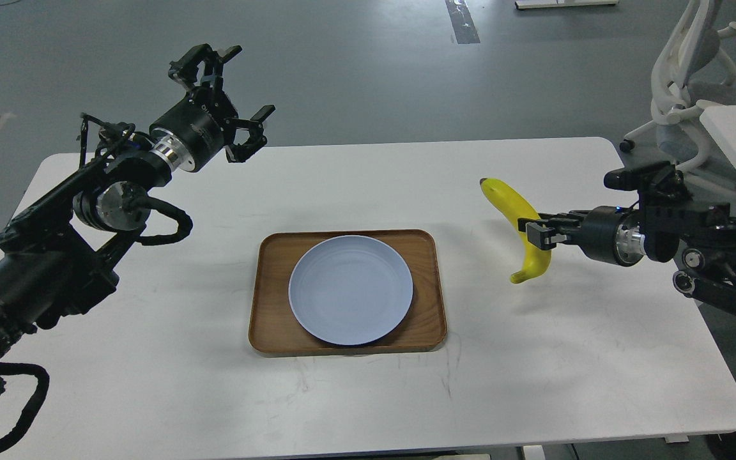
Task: Place banana on plate with both arms
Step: 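Carry the banana with the right gripper and lower it onto the plate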
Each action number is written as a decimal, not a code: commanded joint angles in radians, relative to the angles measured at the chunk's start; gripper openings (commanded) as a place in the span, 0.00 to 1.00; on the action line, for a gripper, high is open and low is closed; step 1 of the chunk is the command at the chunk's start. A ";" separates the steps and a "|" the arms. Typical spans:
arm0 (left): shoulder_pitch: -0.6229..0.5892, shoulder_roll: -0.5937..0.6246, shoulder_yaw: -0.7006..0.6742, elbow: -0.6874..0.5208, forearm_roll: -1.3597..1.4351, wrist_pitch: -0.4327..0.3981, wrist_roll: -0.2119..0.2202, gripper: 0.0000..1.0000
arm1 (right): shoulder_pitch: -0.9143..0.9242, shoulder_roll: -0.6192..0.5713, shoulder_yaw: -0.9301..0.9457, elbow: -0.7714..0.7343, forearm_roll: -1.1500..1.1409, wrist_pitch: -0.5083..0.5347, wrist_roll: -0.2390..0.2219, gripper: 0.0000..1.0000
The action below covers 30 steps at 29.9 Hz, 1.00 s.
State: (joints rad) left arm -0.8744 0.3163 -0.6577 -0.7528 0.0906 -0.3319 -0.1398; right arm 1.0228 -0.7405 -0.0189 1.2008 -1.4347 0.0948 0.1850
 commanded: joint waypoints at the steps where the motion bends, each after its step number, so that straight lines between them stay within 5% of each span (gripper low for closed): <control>1: -0.003 0.001 0.001 0.000 0.000 0.010 0.000 0.98 | 0.071 0.036 -0.033 0.045 -0.003 0.002 0.060 0.10; 16: -0.002 0.059 0.003 0.000 0.000 0.007 0.002 0.98 | 0.223 0.397 -0.269 -0.105 -0.004 0.000 0.096 0.10; 30: -0.002 0.084 0.003 0.000 0.000 -0.001 0.000 0.98 | 0.214 0.541 -0.320 -0.236 -0.001 0.003 0.096 0.14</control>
State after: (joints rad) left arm -0.8748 0.4017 -0.6549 -0.7532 0.0905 -0.3327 -0.1390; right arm 1.2372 -0.2029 -0.3297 0.9683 -1.4388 0.0974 0.2810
